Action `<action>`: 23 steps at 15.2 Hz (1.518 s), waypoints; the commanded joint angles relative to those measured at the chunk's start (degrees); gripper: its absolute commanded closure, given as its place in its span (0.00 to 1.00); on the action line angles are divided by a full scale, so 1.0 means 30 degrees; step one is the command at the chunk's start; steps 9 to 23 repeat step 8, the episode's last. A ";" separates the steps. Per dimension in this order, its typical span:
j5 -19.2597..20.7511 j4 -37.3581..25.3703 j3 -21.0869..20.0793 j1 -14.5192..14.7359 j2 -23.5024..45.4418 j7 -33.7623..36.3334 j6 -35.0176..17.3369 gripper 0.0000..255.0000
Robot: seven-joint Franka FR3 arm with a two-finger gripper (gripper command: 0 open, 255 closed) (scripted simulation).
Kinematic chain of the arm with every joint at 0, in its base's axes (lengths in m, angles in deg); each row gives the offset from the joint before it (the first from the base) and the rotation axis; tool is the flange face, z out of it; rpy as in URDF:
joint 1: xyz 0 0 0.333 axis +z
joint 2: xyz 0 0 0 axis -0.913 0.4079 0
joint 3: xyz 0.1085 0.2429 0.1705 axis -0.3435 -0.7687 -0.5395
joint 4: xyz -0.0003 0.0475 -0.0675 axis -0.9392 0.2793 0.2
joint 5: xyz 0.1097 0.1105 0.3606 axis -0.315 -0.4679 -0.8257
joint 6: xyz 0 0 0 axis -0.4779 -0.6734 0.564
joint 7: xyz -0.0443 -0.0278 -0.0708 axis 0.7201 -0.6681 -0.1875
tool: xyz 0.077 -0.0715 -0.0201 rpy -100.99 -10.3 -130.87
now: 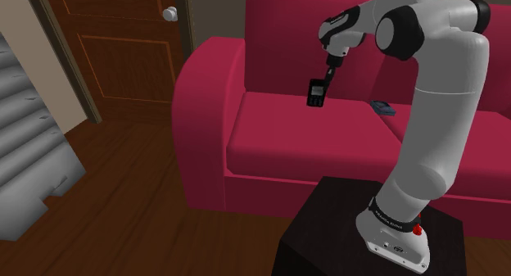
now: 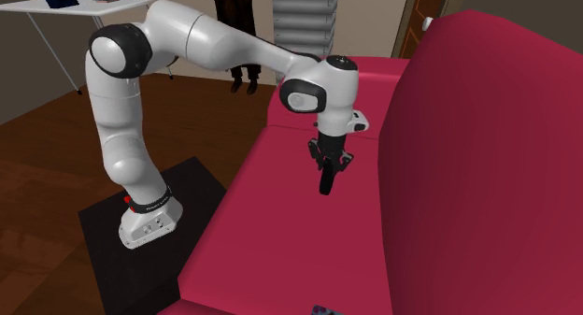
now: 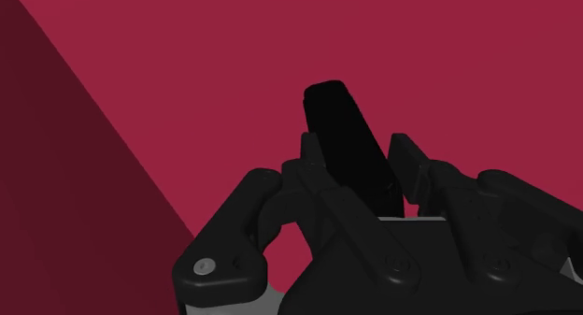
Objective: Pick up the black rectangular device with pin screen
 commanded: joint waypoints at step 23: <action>0.0417 -0.1402 0.0168 0.0015 -0.0420 0.0323 0.1687 1.00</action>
